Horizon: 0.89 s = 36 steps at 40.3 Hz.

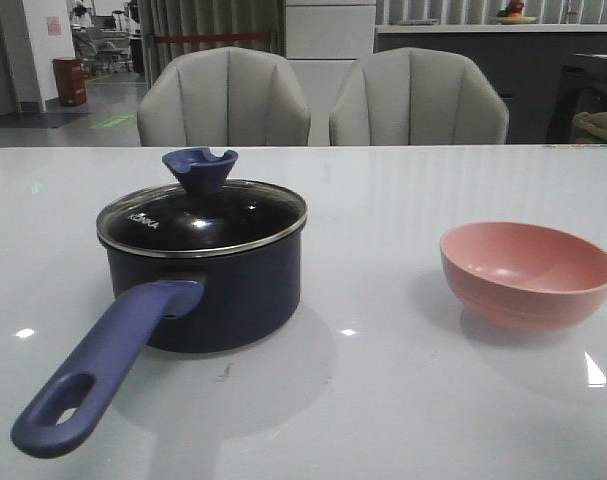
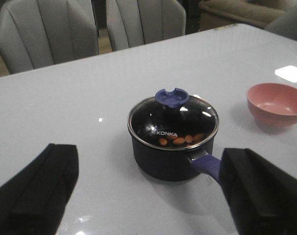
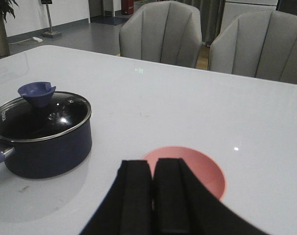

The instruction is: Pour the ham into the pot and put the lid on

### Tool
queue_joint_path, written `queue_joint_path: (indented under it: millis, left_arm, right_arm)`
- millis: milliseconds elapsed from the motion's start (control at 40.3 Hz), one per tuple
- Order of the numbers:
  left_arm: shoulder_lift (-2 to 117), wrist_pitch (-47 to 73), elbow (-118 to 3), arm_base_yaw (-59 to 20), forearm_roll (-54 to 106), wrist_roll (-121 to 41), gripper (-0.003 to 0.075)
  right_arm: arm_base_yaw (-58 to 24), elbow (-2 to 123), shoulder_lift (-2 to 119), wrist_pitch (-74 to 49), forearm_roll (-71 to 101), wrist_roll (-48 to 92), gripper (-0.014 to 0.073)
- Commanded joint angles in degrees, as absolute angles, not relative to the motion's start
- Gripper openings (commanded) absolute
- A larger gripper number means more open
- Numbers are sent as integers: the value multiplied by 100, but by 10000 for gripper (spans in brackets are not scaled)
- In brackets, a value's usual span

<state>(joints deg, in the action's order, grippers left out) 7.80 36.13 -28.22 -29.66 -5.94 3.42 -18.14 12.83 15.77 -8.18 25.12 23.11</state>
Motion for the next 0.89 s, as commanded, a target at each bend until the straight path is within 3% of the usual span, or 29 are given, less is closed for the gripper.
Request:
queue_joint_path:
  millis: [0, 99, 298, 373, 869]
  left_arm:
    - [370, 3001, -2659, -3003, -594, 395, 594]
    - [62, 3001, -2406, -3003, -606, 395, 497]
    - [-9, 2992, -2329, -3003, -606, 395, 95]
    - [-9, 2992, -2329, -3003, -606, 395, 134]
    - [-9, 3036, -2232, -3003, -606, 395, 133]
  right_arm:
    - [-1819, 1454, 1614, -413, 2565, 2372, 152]
    - [-1819, 1454, 1614, -413, 2565, 2372, 152]
    - [-1819, 1454, 1614, -413, 2565, 2372, 152]
    - [-1819, 1454, 1614, -413, 2565, 2372, 152]
    - [-1819, 1454, 1614, -413, 2565, 2372, 152]
